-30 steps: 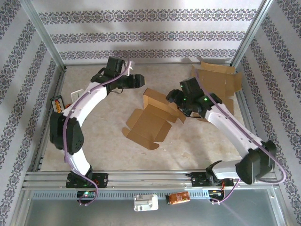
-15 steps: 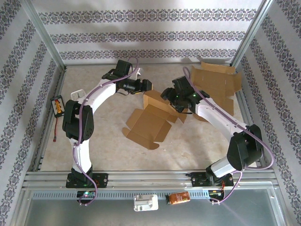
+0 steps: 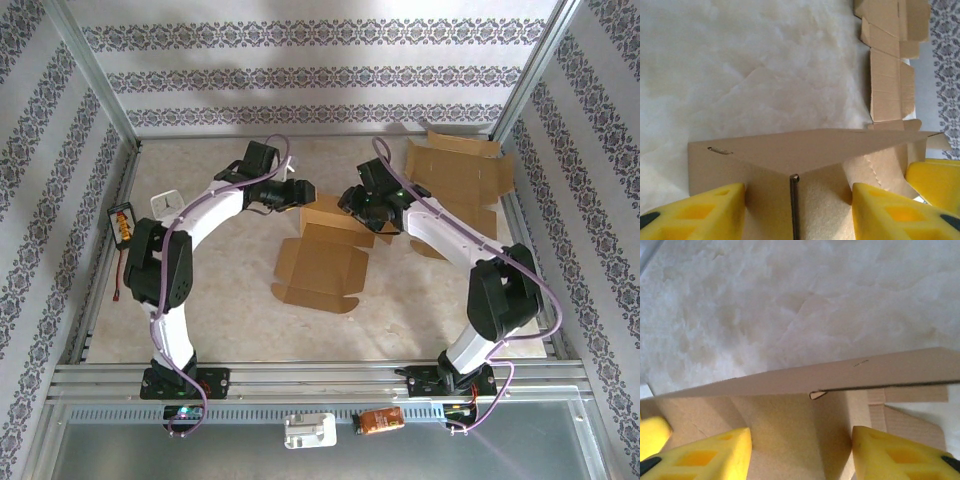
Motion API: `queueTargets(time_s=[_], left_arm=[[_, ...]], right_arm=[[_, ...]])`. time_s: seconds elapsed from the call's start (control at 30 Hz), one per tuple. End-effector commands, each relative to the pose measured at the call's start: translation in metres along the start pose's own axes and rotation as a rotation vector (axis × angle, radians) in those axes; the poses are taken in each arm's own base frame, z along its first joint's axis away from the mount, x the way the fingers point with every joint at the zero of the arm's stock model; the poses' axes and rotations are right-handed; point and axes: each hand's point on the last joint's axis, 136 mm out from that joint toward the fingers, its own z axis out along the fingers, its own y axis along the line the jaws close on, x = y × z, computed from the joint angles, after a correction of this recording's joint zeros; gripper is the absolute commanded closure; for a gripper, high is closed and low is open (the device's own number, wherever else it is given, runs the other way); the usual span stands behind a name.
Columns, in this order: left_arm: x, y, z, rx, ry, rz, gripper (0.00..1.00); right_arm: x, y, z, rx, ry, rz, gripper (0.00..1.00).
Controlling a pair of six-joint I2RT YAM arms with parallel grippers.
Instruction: Fold the paper box
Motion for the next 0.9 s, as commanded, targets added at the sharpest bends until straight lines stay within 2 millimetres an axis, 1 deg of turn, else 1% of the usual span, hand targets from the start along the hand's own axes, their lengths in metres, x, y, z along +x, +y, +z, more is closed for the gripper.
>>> queueTargets(time_s=[0.0, 0.17, 0.27, 0.37, 0.4, 0.43, 0.5, 0.57, 0.63, 0.7, 0.77, 0.8, 0.87], left_arm=[[0.006, -0.007, -0.012, -0.017, -0.050, -0.013, 0.47], [0.017, -0.007, -0.022, -0.019, -0.088, -0.047, 0.48], [0.018, -0.004, -0.028, -0.032, -0.115, -0.063, 0.47], [0.018, 0.000, -0.028, -0.050, -0.123, -0.066, 0.46], [0.018, 0.000, -0.027, -0.050, -0.121, -0.067, 0.46], [0.018, 0.001, -0.026, -0.051, -0.118, -0.068, 0.46], [0.018, 0.002, -0.025, -0.058, -0.116, -0.068, 0.46], [0.016, 0.004, -0.026, -0.071, -0.122, -0.065, 0.46], [0.017, 0.007, -0.026, -0.089, -0.122, -0.060, 0.46], [0.018, 0.010, -0.026, -0.102, -0.118, -0.060, 0.46], [0.019, 0.011, -0.026, -0.107, -0.111, -0.060, 0.46], [0.020, 0.011, -0.025, -0.106, -0.108, -0.062, 0.46], [0.019, 0.010, -0.026, -0.103, -0.110, -0.060, 0.46]], right_arm=[[-0.008, 0.003, 0.011, 0.008, 0.017, -0.077, 0.48], [-0.007, 0.016, 0.022, -0.018, 0.071, -0.138, 0.49], [-0.005, 0.020, 0.026, -0.030, 0.089, -0.139, 0.51], [-0.005, 0.020, 0.028, -0.026, 0.090, -0.147, 0.64], [-0.005, 0.020, 0.027, -0.028, 0.093, -0.148, 0.65], [-0.005, 0.020, 0.027, -0.026, 0.094, -0.151, 0.63], [-0.005, 0.019, 0.024, -0.018, 0.091, -0.160, 0.50], [-0.007, 0.019, 0.018, -0.017, 0.084, -0.176, 0.46], [-0.009, 0.022, 0.009, -0.036, 0.076, -0.194, 0.43], [-0.012, 0.026, -0.005, -0.072, 0.065, -0.223, 0.37], [-0.015, 0.025, -0.018, -0.103, 0.058, -0.246, 0.31], [-0.016, 0.022, -0.026, -0.115, 0.053, -0.252, 0.29], [-0.018, 0.009, -0.037, -0.104, 0.023, -0.250, 0.25]])
